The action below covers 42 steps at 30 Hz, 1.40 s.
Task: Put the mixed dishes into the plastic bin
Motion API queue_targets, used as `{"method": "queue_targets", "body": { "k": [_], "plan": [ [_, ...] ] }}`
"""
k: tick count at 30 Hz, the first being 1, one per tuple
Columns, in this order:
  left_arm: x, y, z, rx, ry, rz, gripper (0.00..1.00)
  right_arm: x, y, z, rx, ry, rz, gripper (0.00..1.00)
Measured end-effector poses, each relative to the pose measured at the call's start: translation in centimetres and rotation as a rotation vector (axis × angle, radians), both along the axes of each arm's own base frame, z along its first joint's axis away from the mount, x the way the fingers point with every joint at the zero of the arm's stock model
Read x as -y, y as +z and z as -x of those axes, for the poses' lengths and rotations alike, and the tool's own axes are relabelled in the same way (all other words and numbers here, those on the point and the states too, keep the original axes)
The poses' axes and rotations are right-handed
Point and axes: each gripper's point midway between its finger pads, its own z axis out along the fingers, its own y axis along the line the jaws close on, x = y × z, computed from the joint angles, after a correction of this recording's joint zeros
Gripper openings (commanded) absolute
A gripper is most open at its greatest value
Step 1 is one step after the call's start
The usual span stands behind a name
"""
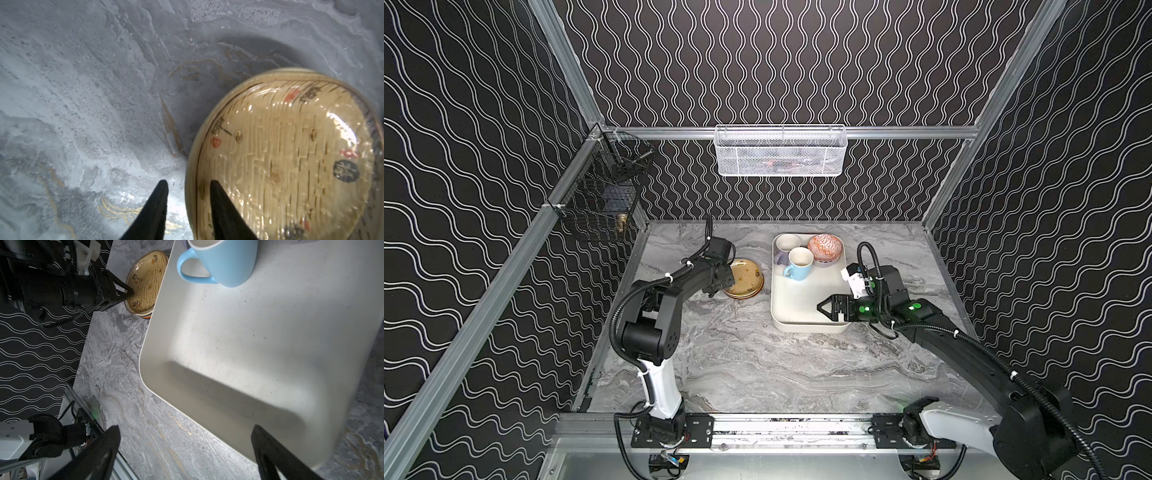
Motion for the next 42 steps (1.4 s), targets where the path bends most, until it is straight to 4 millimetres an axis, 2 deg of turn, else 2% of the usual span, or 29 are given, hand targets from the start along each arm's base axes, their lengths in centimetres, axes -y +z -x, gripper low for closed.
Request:
{"method": "queue_targets", "body": {
  "k": [3, 9, 17, 23, 24, 28, 38, 42],
  "plan": [
    [0.0, 0.0, -0.1, 0.002, 0.0, 0.007, 0.32, 0.0, -0.2, -0.1, -0.007, 0.0, 0.003, 0.99],
    [0.0, 0.0, -0.1, 0.002, 0.001, 0.005, 0.18, 0.0, -0.4, -0.2, -0.014, -0.001, 0.006, 0.99],
    [0.0, 0.1, -0.2, 0.011, 0.004, 0.01, 0.18, 0.0, -0.6, -0.2, -0.018, -0.001, 0.008, 1.0],
    [-0.1, 0.5, 0.5, 0.0, 0.003, 0.01, 0.17, 0.0, -0.6, -0.2, -0.018, -0.001, 0.008, 0.99],
    [-0.1, 0.7, 0.7, -0.002, 0.003, 0.01, 0.13, -0.1, -0.6, -0.2, -0.018, -0.001, 0.008, 0.99],
    [-0.2, 1.5, 1.0, 0.001, -0.003, 0.006, 0.07, -0.1, -0.5, -0.2, -0.018, -0.001, 0.007, 0.99],
    [-0.1, 2.0, 0.8, 0.007, -0.006, 0.012, 0.06, -0.1, -0.5, -0.2, -0.019, 0.001, 0.006, 0.99],
    [0.0, 2.0, 0.8, 0.006, -0.008, 0.015, 0.0, -0.1, -0.5, -0.2, -0.019, 0.001, 0.006, 0.99]
  ]
}}
